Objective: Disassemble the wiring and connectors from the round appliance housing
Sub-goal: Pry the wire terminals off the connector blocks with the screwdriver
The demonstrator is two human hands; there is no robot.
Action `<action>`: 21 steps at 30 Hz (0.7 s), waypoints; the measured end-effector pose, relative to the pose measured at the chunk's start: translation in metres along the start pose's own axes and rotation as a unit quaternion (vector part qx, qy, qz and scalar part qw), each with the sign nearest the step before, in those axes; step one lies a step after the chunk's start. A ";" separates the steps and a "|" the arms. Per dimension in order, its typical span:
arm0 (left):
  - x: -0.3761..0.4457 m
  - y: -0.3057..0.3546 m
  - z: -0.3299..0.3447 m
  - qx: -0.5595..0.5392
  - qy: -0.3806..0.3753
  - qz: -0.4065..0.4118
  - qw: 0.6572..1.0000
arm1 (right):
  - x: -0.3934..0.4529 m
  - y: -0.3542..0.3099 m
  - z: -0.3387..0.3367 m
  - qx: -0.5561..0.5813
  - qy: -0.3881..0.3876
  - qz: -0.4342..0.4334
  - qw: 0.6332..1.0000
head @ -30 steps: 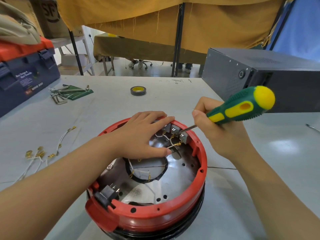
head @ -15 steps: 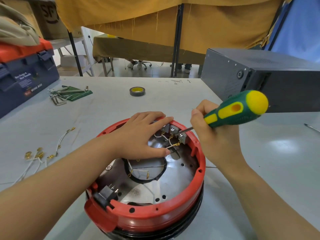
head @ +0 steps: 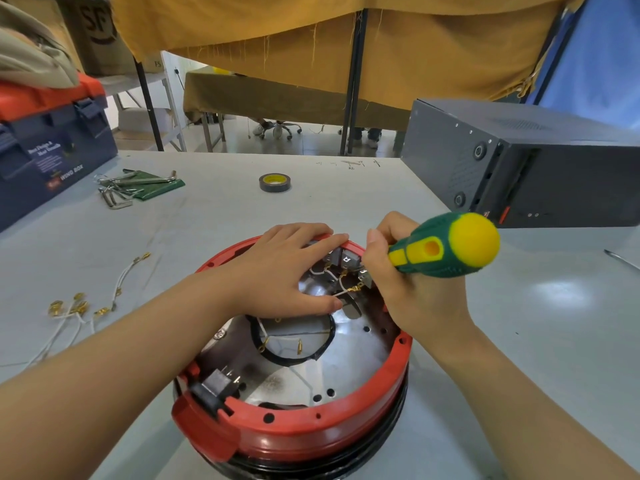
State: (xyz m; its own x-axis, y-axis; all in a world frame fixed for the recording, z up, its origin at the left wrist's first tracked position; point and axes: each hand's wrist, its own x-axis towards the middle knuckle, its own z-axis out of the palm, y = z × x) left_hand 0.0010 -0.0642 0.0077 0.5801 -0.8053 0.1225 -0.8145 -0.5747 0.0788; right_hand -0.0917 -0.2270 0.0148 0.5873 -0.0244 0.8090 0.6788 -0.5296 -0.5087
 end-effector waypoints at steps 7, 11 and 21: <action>0.000 -0.001 -0.001 -0.002 -0.013 0.001 1.000 | 0.006 0.013 -0.008 -0.007 0.075 0.104 0.992; 0.000 0.000 -0.001 -0.006 -0.018 -0.001 1.000 | 0.010 0.017 -0.009 0.059 0.102 0.176 0.977; 0.001 0.000 -0.002 -0.012 -0.009 0.002 1.000 | 0.004 0.014 -0.009 0.036 0.083 0.140 0.986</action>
State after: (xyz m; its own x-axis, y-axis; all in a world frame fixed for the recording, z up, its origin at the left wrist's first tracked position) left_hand 0.0015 -0.0644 0.0094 0.5770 -0.8100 0.1045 -0.8164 -0.5685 0.1016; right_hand -0.0842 -0.2423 0.0140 0.6800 -0.3031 0.6677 0.5326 -0.4217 -0.7338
